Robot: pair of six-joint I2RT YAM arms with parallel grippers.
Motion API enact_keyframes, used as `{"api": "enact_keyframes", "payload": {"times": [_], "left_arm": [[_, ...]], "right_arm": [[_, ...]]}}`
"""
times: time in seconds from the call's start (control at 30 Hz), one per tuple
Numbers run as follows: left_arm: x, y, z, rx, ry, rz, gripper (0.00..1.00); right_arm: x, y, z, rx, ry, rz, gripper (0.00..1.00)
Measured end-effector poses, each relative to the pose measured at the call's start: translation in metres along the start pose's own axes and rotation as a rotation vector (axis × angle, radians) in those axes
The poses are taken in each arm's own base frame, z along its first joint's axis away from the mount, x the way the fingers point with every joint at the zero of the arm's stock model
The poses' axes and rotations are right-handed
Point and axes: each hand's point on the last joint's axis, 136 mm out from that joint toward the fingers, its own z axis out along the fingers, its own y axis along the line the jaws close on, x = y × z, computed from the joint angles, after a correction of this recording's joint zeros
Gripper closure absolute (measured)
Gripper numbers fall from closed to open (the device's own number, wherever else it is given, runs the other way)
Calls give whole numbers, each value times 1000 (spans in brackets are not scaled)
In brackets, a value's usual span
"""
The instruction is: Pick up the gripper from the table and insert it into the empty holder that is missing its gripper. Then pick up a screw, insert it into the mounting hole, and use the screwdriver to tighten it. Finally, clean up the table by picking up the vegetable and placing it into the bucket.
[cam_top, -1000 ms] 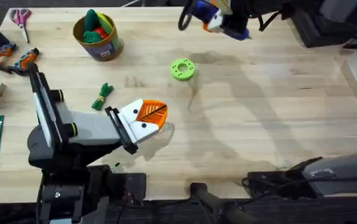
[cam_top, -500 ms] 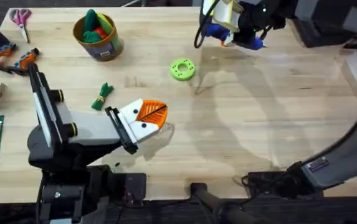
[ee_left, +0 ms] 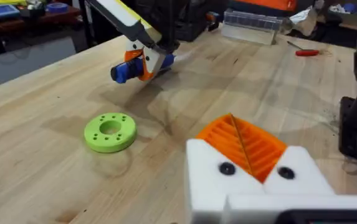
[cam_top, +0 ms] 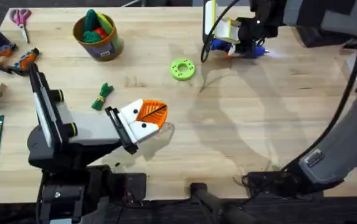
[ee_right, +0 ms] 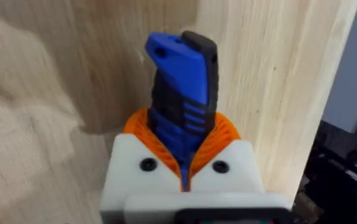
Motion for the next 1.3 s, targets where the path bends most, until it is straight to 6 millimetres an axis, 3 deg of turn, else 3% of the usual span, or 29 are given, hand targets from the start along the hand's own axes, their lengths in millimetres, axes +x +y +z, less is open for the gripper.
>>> {"api": "enact_keyframes", "payload": {"times": [0.17, 0.27, 0.33, 0.43, 0.47, 0.6, 0.67, 0.77, 0.83, 0.87, 1.1, 1.3], "left_arm": [[0, 0, 0, 0, 0, 0, 997], [0, 0, 0, 0, 0, 0, 997], [0, 0, 0, 0, 0, 0, 997], [0, 0, 0, 0, 0, 0, 997], [0, 0, 0, 0, 0, 0, 997], [0, 0, 0, 0, 0, 0, 994], [0, 0, 0, 0, 0, 4, 833], [0, 0, 0, 0, 0, 11, 489], [0, 0, 0, 0, 0, 8, 161], [0, 0, 0, 0, 0, 5, 54], [-1, 3, 0, -20, -3, 19, 15], [-4, 32, -4, -197, -3, -122, 15]], "right_arm": [[0, -2, 0, 8, 2, -16, 790], [0, -4, -1, 15, 6, -21, 562], [-3, -7, -2, 23, 7, -14, 494], [-11, -9, -4, 32, -1, 18, 79], [-16, -9, -4, 32, -6, 32, 31], [-36, -10, -16, 47, -34, 141, 11], [-46, -13, -30, 61, -52, 214, 10], [-57, -13, -61, 70, -77, 350, 9], [-60, -12, -83, 73, -89, 452, 9], [-59, -11, -93, 73, -93, 502, 9], [-54, 6, -148, 47, -98, 882, 9], [-49, 19, -190, 45, -115, 1104, 8]]}}
